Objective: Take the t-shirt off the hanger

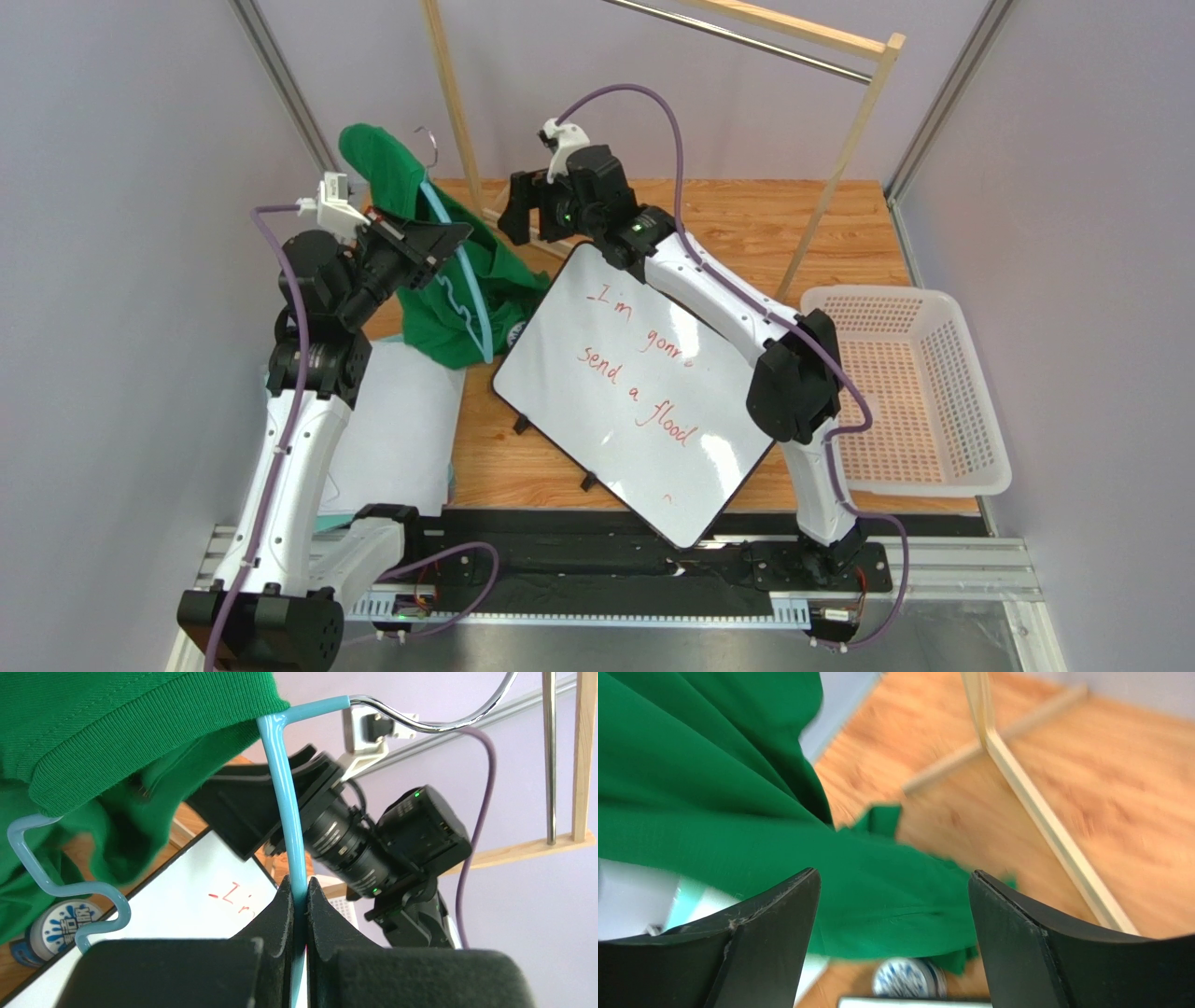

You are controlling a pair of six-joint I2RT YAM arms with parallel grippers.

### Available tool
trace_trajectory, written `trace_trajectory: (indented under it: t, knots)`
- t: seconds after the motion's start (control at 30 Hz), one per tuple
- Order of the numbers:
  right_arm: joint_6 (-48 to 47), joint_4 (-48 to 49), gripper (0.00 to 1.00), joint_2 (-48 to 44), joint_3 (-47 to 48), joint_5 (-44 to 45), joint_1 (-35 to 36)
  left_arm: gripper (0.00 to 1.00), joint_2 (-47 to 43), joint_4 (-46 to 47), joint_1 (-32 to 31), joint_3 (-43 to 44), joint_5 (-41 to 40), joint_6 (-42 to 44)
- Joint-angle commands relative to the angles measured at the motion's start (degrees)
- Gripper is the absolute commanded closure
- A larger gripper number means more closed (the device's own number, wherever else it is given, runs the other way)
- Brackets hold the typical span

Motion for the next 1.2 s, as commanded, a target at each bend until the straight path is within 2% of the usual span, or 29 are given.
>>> trace_trajectory:
  t: [0.0,0.23,0.5,0.73,0.9,1.17]
  knots:
    - [-3.79,-6.26,0.16,-8.18,-2.80,2.32,0.25,1.00,0.08,6.17,0.52,4.40,-0.01,-2.77]
    - [-4.41,-5.74,0.17,-20.83,-16.06,3.38,0.95,1.00,0.43,4.32,0.52,4.84,-1.51,-2.59]
    - [-4.24,-1.44,0.19,-32.36,-29.78,-4.07,4.29,1.00,0.43,8.53,0.52,2.20,-1.16,-5.22]
    - [-4.94,0.41,0.21,-36.68,-31.72,-9.80,8.86,1.00,1.14,9.86,-0.79,2.64,-0.19,-3.30]
    - [-3.10,-0.03,0.24,-34.75,-29.17,-12.09,10.62,1.00,0.26,9.59,-4.56,2.73,-3.18,1.01]
    - [-6.26,-3.63,0.31,-30.62,-24.08,-10.51,13.34,1.00,-0.71,9.24,-7.91,2.20,-3.27,2.94]
